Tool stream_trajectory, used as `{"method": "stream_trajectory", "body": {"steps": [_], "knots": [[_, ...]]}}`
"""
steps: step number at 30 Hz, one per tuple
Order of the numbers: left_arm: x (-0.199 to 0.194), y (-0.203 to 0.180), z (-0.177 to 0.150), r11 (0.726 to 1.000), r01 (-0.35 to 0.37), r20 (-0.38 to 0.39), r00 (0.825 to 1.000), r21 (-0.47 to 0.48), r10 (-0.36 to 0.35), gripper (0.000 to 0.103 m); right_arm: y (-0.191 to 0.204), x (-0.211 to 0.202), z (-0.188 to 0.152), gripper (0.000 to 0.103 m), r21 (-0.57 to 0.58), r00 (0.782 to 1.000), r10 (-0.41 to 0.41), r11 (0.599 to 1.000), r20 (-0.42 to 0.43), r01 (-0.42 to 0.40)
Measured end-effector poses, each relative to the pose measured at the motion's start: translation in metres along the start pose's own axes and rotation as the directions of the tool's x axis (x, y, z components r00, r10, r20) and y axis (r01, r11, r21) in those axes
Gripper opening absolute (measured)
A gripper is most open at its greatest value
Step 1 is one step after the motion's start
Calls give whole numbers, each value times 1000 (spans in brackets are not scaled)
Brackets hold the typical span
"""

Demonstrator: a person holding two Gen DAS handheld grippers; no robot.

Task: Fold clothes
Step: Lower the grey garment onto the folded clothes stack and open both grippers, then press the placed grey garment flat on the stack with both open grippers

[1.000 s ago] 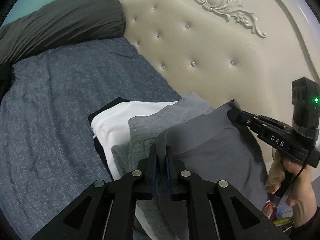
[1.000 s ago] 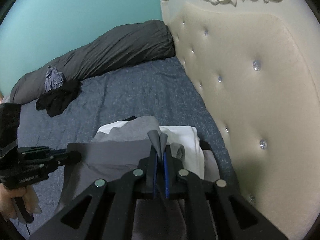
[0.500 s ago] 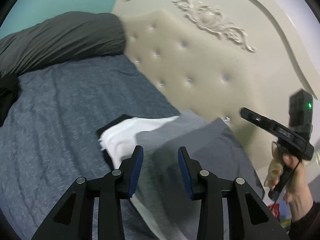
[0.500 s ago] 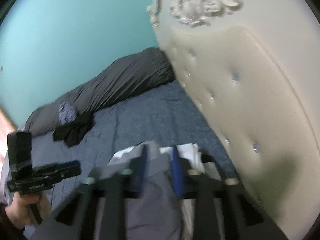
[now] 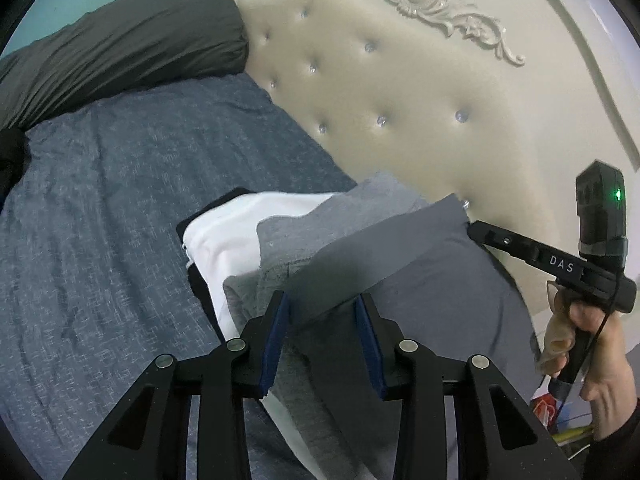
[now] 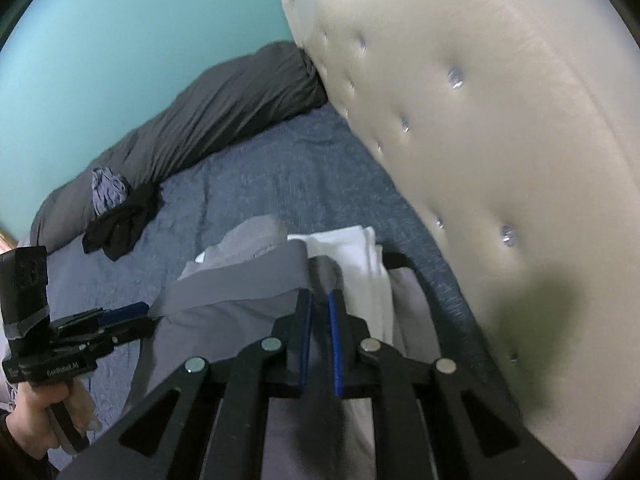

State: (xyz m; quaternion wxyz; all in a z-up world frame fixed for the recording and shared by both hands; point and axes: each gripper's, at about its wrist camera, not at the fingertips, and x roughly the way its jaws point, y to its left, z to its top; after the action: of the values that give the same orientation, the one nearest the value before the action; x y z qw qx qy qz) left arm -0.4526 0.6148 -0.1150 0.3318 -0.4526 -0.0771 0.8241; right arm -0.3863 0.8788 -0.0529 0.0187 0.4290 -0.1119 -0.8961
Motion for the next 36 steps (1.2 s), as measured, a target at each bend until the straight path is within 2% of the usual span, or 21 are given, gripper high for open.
{"method": "stream_trajectory", "body": {"steps": [2, 5, 8, 11, 14, 20, 24, 26, 29, 33, 36], "knots": [[-10, -3, -2, 1000, 5, 14, 1000, 14, -5, 38, 0, -16, -5, 8, 4, 999, 30, 1000, 41, -30], [-24, -21, -13, 996, 26, 5, 1000, 86, -27, 38, 2, -44, -22, 8, 7, 989, 121, 992, 90, -122], [-34, -41, -30, 988, 63, -24, 998, 139, -61, 38, 10, -55, -40, 8, -19, 984, 159, 987, 84, -158], [-38, -62, -51, 976, 75, -55, 996, 203, -65, 38, 17, -61, -62, 8, -32, 980, 189, 982, 64, -187], [-36, -75, -66, 965, 63, -78, 996, 255, -45, 38, 18, -60, -79, 8, -39, 985, 168, 985, 43, -166], [-39, -70, -76, 968, 28, -83, 997, 250, -7, 38, -3, -59, -101, 8, 10, 994, 102, 995, 38, -102], [-41, -66, -83, 969, 3, -86, 996, 246, 18, 38, -6, -71, -101, 8, 71, 988, 119, 989, 94, -126], [-44, -66, -83, 969, 9, -81, 997, 247, 11, 38, 7, -75, -99, 8, 33, 981, 166, 985, 102, -170], [-45, -71, -85, 968, 11, -87, 996, 250, 11, 38, 30, -68, -98, 8, -38, 977, 203, 979, 60, -201], [-40, -70, -86, 970, 4, -105, 994, 243, 22, 38, 46, -47, -105, 8, -83, 983, 183, 979, -15, -184], [-41, -69, -86, 970, 3, -108, 994, 243, 23, 38, 38, -48, -112, 8, -68, 982, 188, 980, -14, -189]]}}
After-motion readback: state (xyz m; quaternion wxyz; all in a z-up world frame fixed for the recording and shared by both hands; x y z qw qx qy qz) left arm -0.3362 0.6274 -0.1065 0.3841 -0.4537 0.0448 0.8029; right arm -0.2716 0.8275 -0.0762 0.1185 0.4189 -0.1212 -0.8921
